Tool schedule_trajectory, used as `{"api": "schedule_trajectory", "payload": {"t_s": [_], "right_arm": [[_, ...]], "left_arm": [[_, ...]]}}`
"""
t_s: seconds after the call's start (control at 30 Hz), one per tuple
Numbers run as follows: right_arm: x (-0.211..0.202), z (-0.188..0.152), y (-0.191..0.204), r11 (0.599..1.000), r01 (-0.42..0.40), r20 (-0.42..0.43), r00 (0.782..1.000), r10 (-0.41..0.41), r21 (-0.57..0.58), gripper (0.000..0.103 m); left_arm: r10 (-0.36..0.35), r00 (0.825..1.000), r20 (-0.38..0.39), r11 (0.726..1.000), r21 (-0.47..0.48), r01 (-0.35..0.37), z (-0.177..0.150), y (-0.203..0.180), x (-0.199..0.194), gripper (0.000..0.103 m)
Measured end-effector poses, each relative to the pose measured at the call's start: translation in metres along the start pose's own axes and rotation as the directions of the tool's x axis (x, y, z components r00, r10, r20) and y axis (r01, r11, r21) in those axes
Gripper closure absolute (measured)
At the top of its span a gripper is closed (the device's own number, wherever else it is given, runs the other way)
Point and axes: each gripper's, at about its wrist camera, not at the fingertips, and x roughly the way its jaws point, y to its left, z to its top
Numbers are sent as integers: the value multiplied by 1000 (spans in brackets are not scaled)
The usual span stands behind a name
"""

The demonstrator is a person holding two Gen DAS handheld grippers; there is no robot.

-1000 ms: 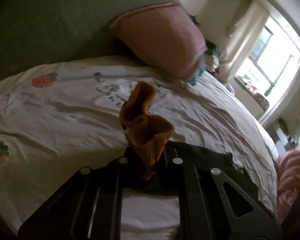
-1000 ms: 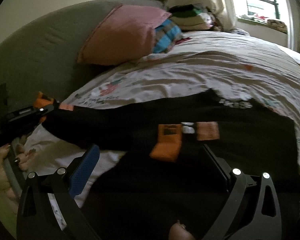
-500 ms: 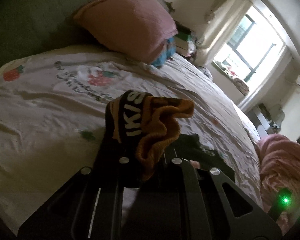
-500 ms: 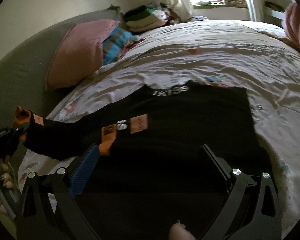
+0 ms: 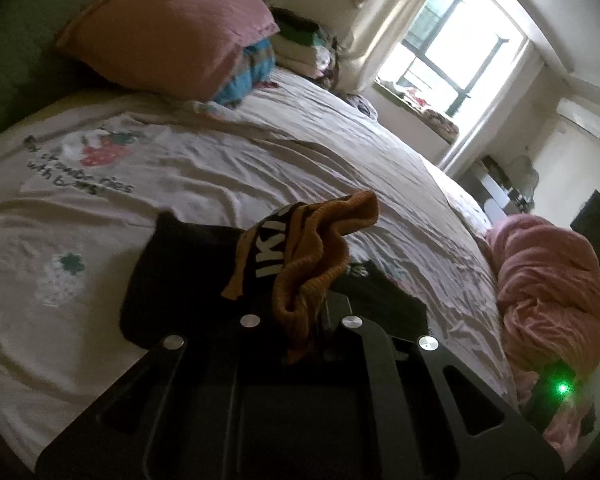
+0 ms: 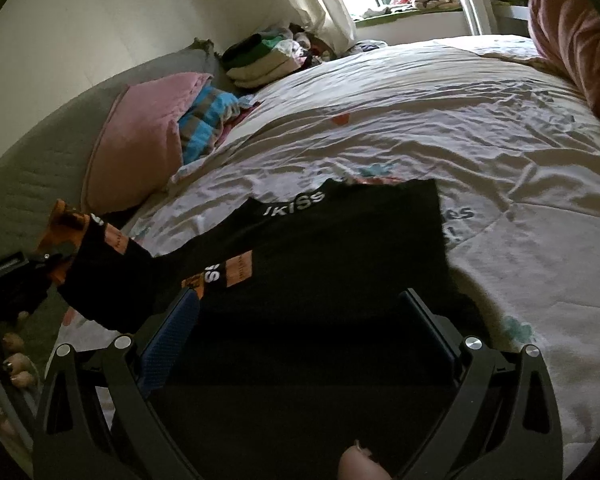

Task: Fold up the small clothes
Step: 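Lift the cuff with the left tool and carry it over the shirt body, then lower the cuff onto the shirt body and open the left tool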

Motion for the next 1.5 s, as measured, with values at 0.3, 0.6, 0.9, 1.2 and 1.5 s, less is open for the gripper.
{"api": "schedule_trajectory", "payload": {"t_s": [0.3,0.6,0.9,1.2,1.5], "right_arm": [[-13,1,-38,997,44,25,999,-45,57,5],[-17,2,-56,993,90,31,995,-93,73,5],[-10,1,-61,987,141,13,990,-143,75,5],[8,-4,-56,983,166,-37,986,-164,75,5],[43,-18,-21,994,105,-143,985,-101,23,5]], "left_arm": [[-28,995,-96,997,73,35,-20,-35,35,100],[-85,970,-226,989,102,110,-52,-50,79,100],[-123,925,-358,976,126,179,-86,-55,116,94],[-197,872,-448,937,176,302,-110,-61,124,58],[-142,930,-340,929,279,244,-90,-47,101,33]]}}
